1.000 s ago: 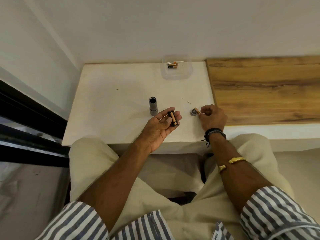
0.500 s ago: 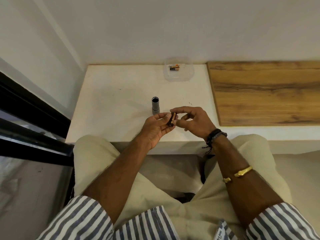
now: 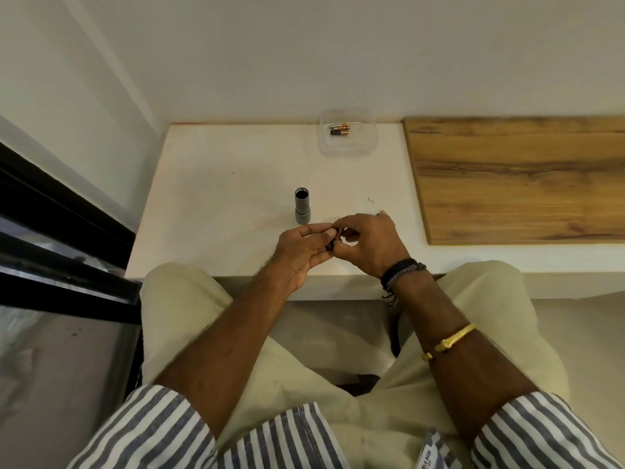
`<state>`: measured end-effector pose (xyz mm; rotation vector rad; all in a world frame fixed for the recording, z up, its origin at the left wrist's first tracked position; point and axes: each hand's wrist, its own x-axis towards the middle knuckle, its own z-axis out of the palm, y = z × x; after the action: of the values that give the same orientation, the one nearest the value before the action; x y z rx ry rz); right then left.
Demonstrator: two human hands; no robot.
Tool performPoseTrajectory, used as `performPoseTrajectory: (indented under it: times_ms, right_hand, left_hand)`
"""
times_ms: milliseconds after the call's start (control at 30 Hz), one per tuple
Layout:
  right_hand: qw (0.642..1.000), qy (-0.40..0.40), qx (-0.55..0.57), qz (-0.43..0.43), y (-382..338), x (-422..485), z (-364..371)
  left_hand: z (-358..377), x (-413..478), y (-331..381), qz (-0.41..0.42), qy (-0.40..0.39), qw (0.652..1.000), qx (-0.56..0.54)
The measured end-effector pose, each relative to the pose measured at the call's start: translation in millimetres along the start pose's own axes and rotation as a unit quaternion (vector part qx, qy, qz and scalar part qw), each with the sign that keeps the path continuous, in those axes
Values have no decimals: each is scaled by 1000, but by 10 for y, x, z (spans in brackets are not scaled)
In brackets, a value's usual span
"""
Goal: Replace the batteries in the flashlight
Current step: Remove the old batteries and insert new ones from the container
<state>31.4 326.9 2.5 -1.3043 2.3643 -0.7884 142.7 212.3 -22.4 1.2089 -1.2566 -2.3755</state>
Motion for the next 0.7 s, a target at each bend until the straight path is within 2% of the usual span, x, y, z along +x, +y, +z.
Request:
performPoseTrajectory:
  times_ms: [200, 467, 567, 700]
  right_hand:
    - [999, 10, -26, -23, -26, -14, 19]
    - [994, 73, 65, -43, -10, -50, -1]
    - [992, 87, 83, -35, 60, -13, 56]
    - [986, 89, 138, 20, 123, -8, 65]
  left_hand:
    - [-21, -8, 17, -5, -1, 1000, 10]
    - [-15, -3, 43, -5, 3, 998, -61]
    - [-2, -2, 14, -6, 5, 996, -91]
    - [28, 5, -4, 2, 0, 995, -103]
